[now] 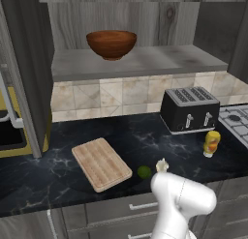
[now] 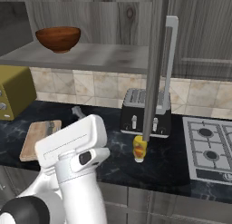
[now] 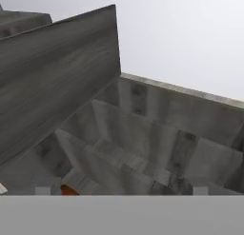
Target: Open the cabinet. Place the bowl and condiment on the counter. Then place the lime and garlic on the cutting board.
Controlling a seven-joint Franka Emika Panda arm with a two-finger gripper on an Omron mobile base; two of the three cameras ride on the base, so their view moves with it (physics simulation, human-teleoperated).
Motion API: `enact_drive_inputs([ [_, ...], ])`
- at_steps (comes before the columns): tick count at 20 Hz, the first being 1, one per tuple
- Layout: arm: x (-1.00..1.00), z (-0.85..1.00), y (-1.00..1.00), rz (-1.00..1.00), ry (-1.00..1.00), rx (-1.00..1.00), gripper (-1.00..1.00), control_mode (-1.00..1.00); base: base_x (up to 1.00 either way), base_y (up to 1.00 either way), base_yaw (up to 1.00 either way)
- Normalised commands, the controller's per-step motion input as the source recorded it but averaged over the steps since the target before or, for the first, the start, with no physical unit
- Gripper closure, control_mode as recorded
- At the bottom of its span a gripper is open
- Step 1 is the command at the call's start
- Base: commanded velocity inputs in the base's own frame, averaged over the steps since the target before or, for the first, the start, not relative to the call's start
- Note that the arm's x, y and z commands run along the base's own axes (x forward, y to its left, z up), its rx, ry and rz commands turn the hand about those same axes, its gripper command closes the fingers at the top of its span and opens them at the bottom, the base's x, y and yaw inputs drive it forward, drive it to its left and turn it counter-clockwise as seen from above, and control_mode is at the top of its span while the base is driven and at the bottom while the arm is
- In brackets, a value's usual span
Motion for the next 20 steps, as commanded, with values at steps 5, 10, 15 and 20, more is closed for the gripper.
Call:
enact_drive_inputs([
  [5,0.0,0.12,0.75,0.02,-0.01,-0.12,-1.0,-1.0,0.0,0.0,0.0],
  [10,0.0,0.08,0.61,0.0,0.0,-0.09,-1.0,-1.0,0.0,0.0,0.0],
  [15,0.0,0.17,0.56,-0.02,-0.02,-0.11,-1.0,-1.0,0.0,0.0,0.0],
  [20,0.0,0.15,0.55,-0.07,-0.07,-0.13,-1.0,-1.0,0.0,0.0,0.0],
])
